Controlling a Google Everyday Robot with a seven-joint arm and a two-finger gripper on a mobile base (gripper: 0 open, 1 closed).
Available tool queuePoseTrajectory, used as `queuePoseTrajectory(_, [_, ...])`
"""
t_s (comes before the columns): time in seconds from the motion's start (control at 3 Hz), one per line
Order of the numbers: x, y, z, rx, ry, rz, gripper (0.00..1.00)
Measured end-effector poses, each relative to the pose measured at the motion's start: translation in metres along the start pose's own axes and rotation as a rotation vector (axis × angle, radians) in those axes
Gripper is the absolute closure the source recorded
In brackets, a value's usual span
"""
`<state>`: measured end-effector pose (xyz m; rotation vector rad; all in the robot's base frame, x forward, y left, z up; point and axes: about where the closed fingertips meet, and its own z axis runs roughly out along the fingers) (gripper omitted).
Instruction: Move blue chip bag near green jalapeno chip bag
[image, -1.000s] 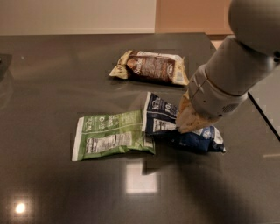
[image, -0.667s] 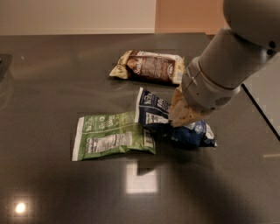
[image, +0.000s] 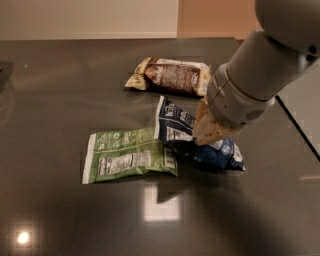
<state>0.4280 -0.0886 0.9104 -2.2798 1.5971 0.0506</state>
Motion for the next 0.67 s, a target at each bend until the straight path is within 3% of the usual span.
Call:
queuePoseTrajectory(0.33, [-0.0013,0.0001,-0.0018,0.004,0.002,-0.002,0.15])
queuePoseTrajectory(0.67, [-0.0020,0.0002,-0.0027,0.006,0.004,-0.003,0.00])
